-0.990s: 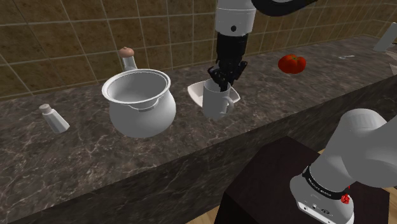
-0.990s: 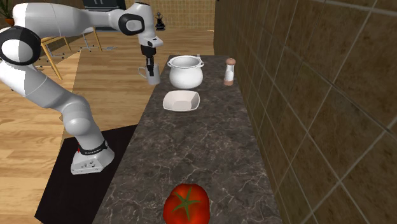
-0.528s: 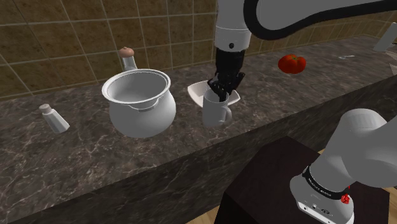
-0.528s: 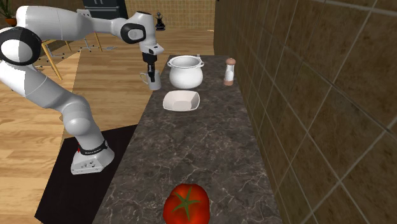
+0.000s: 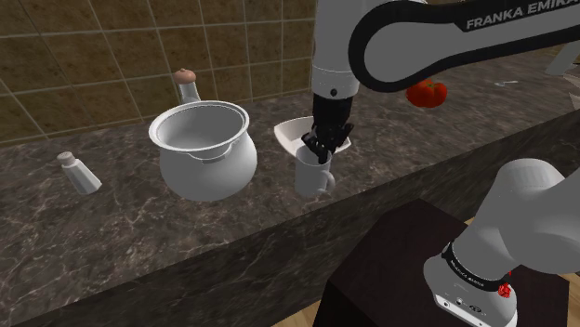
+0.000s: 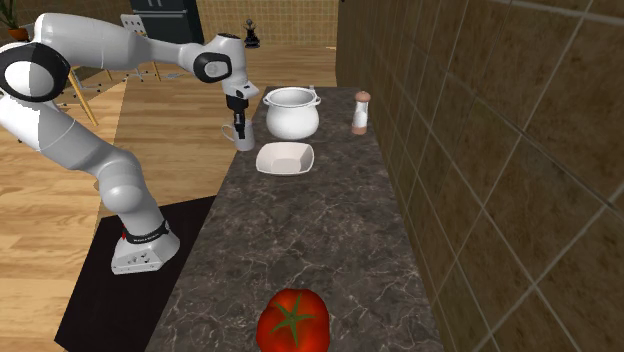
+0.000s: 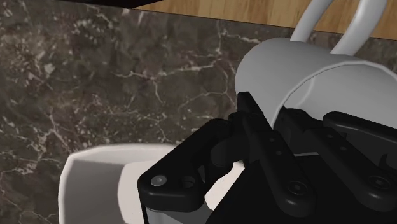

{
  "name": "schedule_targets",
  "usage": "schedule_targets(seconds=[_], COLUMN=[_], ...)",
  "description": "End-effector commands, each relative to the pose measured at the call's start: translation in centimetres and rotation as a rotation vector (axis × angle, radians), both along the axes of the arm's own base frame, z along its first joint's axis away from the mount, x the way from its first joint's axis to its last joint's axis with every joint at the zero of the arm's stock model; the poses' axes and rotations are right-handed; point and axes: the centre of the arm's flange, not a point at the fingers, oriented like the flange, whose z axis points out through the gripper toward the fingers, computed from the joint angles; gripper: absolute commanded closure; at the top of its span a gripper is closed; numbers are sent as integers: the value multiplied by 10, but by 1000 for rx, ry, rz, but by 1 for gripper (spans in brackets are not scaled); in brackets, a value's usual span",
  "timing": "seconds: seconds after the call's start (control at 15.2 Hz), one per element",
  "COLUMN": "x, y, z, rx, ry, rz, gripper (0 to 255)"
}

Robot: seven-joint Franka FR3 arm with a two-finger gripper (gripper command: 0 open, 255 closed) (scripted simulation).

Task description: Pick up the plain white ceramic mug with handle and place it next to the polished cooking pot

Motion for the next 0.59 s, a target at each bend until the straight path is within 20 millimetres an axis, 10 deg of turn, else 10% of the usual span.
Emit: schedule_targets(seconds=[0.0, 0.53], x=[0, 0], y=[0, 0], z=[-11, -23], rx=[0, 0], ry=[-1, -1], rz=[0, 0], gripper=[255, 255])
